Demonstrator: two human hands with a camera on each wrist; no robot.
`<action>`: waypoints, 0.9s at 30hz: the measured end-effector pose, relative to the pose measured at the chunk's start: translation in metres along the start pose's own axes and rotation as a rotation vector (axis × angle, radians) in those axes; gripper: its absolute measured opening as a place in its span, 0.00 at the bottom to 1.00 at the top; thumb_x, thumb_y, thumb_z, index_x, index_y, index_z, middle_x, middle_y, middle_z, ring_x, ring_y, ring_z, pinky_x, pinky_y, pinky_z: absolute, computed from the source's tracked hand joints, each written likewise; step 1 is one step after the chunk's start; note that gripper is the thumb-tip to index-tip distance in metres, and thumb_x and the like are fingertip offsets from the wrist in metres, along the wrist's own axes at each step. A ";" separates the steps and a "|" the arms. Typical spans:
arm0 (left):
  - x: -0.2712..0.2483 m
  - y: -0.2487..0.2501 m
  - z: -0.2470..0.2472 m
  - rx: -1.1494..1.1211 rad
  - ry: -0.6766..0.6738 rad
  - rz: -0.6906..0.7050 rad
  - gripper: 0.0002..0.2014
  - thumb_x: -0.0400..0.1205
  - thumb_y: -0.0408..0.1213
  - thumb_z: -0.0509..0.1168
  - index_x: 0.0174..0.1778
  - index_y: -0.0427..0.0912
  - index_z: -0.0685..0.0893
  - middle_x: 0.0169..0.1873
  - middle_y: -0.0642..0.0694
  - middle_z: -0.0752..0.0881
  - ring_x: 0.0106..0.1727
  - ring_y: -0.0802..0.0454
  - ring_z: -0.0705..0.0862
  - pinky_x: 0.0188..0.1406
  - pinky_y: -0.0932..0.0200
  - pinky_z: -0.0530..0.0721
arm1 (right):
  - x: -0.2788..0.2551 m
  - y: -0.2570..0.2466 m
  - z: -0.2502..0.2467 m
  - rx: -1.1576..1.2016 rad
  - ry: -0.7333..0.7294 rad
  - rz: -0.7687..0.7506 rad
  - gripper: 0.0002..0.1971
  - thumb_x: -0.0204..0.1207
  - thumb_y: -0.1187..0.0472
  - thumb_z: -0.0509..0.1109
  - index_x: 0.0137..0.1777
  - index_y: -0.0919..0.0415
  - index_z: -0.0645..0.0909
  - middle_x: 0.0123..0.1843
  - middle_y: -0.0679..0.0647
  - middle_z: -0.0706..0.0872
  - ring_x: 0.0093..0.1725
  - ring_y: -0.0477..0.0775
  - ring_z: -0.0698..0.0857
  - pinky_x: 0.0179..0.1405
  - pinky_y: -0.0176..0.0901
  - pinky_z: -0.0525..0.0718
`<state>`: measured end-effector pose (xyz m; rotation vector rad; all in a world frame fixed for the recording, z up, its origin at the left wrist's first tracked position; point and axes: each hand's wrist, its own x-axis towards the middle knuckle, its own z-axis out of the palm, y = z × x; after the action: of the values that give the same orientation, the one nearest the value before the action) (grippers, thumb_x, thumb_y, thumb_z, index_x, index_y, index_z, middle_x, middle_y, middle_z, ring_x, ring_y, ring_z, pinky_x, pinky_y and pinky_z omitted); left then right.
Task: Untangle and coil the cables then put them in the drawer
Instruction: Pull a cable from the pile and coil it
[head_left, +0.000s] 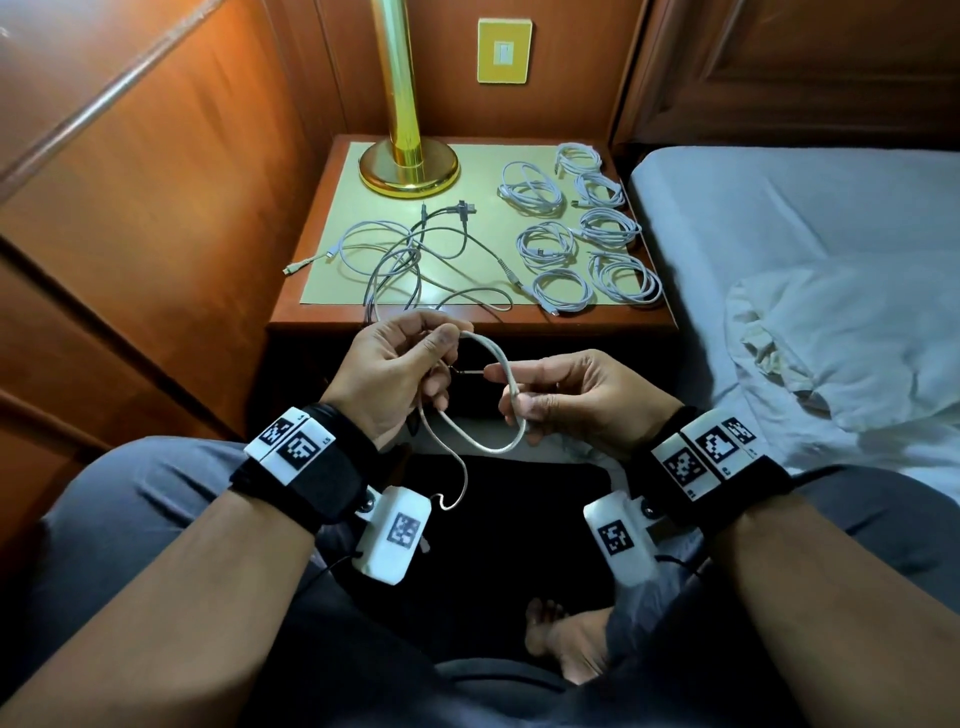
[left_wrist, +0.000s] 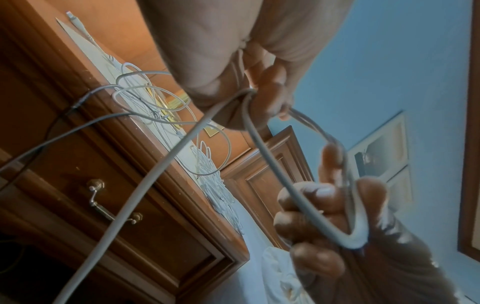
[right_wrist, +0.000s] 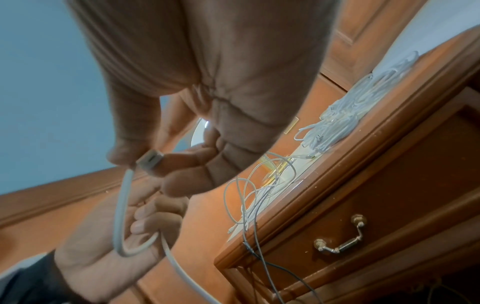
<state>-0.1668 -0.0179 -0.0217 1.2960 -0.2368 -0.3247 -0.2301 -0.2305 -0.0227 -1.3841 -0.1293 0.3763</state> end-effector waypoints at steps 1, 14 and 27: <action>0.000 0.000 0.000 -0.008 -0.001 -0.007 0.05 0.84 0.32 0.66 0.49 0.35 0.87 0.33 0.43 0.78 0.20 0.57 0.70 0.17 0.64 0.72 | 0.000 -0.001 0.001 -0.032 0.011 -0.015 0.14 0.72 0.66 0.75 0.57 0.57 0.91 0.42 0.60 0.87 0.38 0.49 0.83 0.41 0.36 0.86; 0.013 0.009 -0.022 0.434 0.067 0.133 0.03 0.83 0.33 0.72 0.48 0.36 0.90 0.31 0.44 0.84 0.26 0.46 0.77 0.24 0.60 0.80 | 0.001 -0.016 -0.030 -0.565 0.172 0.034 0.04 0.77 0.60 0.77 0.49 0.58 0.91 0.41 0.49 0.92 0.41 0.42 0.88 0.46 0.36 0.84; 0.000 -0.003 -0.001 0.670 -0.132 0.283 0.03 0.80 0.30 0.75 0.48 0.37 0.93 0.40 0.53 0.92 0.41 0.59 0.90 0.47 0.63 0.86 | 0.005 -0.002 0.008 0.237 -0.022 0.304 0.08 0.75 0.60 0.69 0.45 0.66 0.80 0.29 0.58 0.79 0.27 0.54 0.82 0.52 0.54 0.83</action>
<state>-0.1662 -0.0178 -0.0249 1.8732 -0.6754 -0.0838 -0.2279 -0.2215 -0.0200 -1.1658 0.1069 0.6397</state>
